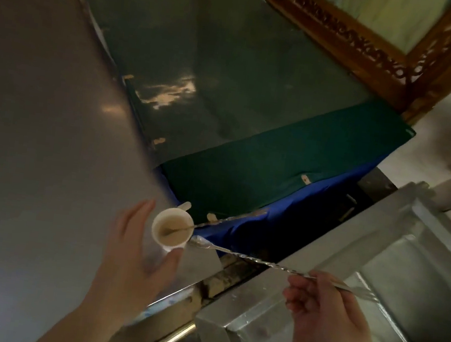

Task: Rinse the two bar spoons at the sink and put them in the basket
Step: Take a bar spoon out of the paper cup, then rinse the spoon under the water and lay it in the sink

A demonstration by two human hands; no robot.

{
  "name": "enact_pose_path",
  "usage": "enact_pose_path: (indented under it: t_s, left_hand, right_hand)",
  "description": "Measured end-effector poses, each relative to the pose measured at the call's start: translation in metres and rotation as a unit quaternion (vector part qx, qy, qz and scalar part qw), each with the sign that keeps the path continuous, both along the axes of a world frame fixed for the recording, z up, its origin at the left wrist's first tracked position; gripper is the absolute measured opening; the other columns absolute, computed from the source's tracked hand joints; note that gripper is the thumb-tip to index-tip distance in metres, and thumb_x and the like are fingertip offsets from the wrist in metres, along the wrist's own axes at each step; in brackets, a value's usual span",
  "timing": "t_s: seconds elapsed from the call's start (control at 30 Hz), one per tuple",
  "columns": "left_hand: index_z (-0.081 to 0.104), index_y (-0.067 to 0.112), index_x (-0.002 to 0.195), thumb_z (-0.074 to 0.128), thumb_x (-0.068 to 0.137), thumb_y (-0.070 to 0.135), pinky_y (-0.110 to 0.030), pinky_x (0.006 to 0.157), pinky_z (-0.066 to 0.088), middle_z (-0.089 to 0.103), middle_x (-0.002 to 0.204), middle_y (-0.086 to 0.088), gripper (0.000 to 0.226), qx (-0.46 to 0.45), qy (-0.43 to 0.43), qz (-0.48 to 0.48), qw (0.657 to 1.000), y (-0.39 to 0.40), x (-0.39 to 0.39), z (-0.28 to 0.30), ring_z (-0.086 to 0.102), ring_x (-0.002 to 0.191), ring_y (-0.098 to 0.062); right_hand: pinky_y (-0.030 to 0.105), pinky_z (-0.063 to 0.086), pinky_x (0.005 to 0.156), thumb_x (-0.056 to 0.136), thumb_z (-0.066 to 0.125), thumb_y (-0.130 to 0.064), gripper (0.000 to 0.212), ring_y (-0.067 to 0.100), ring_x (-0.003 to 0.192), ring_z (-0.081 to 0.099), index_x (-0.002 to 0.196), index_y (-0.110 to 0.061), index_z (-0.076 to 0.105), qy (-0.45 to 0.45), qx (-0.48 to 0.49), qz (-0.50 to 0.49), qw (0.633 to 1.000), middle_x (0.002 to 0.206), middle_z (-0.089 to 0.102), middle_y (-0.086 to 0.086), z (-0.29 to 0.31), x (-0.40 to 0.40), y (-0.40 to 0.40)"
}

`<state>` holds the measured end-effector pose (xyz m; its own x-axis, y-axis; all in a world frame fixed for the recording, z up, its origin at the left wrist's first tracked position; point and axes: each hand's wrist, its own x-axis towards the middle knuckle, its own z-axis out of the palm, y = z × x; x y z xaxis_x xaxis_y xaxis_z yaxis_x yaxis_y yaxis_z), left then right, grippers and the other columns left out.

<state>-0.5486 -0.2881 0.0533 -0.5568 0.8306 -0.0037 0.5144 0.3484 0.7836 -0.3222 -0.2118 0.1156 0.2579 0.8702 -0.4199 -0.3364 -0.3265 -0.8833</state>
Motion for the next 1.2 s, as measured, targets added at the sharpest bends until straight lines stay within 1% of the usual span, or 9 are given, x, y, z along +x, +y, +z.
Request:
enact_pose_path:
  t_s: [0.17,0.27,0.5,0.63,0.8,0.9,1.0,1.1,1.2]
  left_hand:
    - [0.051,0.047,0.112,0.064,0.08,0.022,-0.009,0.066,0.045,0.055,0.105,0.029,0.043,0.083,0.005,-0.064,0.994,0.005,0.069,0.028,0.053,0.091,0.003]
    - [0.054,0.047,0.114,0.063,0.086,0.016,-0.015,0.069,0.049,0.06,0.106,0.026,0.043,0.06,-0.103,-0.141,0.983,0.032,0.125,0.029,0.058,0.091,-0.001]
    - [0.06,0.048,0.106,0.056,0.089,0.019,-0.003,0.074,0.041,0.065,0.111,0.03,0.034,0.016,-0.198,-0.275,0.941,0.09,0.255,0.029,0.063,0.094,0.003]
    - [0.066,0.033,0.109,0.06,0.09,0.007,0.0,0.072,0.04,0.066,0.106,0.033,0.033,0.015,-0.248,-0.316,0.915,0.118,0.331,0.017,0.063,0.09,0.006]
    - [0.058,0.044,0.113,0.059,0.087,0.013,-0.01,0.08,0.044,0.068,0.109,0.024,0.04,-0.002,-0.269,-0.376,0.887,0.151,0.414,-0.007,0.063,0.095,0.001]
    - [0.054,0.049,0.116,0.058,0.082,0.024,-0.01,0.076,0.045,0.068,0.109,0.026,0.042,-0.026,-0.274,-0.4,0.874,0.168,0.457,-0.023,0.063,0.095,0.001]
    - [0.051,0.051,0.117,0.057,0.079,0.027,-0.006,0.068,0.045,0.066,0.106,0.03,0.045,-0.042,-0.292,-0.418,0.86,0.179,0.493,-0.036,0.062,0.093,0.007]
    - [0.053,0.052,0.107,0.057,0.078,0.029,-0.013,0.076,0.049,0.066,0.102,0.033,0.037,-0.055,-0.334,-0.41,0.847,0.188,0.522,-0.045,0.063,0.093,0.01]
    - [0.056,0.042,0.107,0.06,0.083,0.029,-0.032,0.088,0.051,0.074,0.103,0.019,0.028,-0.079,-0.404,-0.391,0.824,0.192,0.545,-0.052,0.07,0.095,-0.003]
  right_hand:
    - [0.021,0.043,0.034,0.096,0.048,-0.003,0.025,0.018,0.033,0.056,0.074,-0.003,0.059,0.021,0.013,-0.08,0.996,0.047,0.065,0.012,0.01,0.058,-0.003]
    - [0.021,0.044,0.035,0.097,0.048,-0.003,0.025,0.017,0.033,0.056,0.075,-0.002,0.059,0.025,0.014,-0.142,0.989,0.046,0.064,0.012,0.018,0.105,-0.004]
    - [0.03,0.051,0.047,0.096,0.052,-0.005,0.024,0.018,0.036,0.06,0.074,-0.006,0.061,0.024,-0.011,-0.283,0.959,0.049,0.068,0.013,0.018,0.221,-0.009]
    - [0.024,0.053,0.041,0.097,0.051,-0.004,0.023,0.016,0.038,0.063,0.076,-0.006,0.061,0.045,-0.003,-0.352,0.935,0.049,0.068,0.011,0.005,0.286,-0.014]
    - [0.027,0.058,0.05,0.1,0.043,-0.001,0.02,0.016,0.053,0.072,0.093,-0.003,0.062,0.073,-0.007,-0.393,0.917,0.057,0.072,0.006,-0.027,0.349,-0.017]
    - [0.018,0.058,0.057,0.101,0.044,0.0,0.021,0.008,0.067,0.074,0.109,-0.002,0.064,0.083,-0.011,-0.405,0.911,0.08,0.076,0.009,-0.048,0.378,-0.015]
    - [0.018,0.059,0.071,0.101,0.045,-0.002,0.024,0.006,0.08,0.075,0.101,-0.014,0.067,0.17,0.002,-0.444,0.88,0.095,0.076,0.007,-0.072,0.399,-0.016]
    - [0.024,0.055,0.074,0.099,0.048,-0.006,0.02,0.005,0.075,0.074,0.1,-0.014,0.066,0.183,-0.014,-0.467,0.865,0.09,0.075,0.0,-0.085,0.408,-0.013]
    - [0.029,0.05,0.066,0.095,0.049,-0.001,0.017,0.013,0.052,0.071,0.086,-0.002,0.062,0.253,-0.03,-0.484,0.837,0.06,0.072,0.007,-0.097,0.407,-0.015]
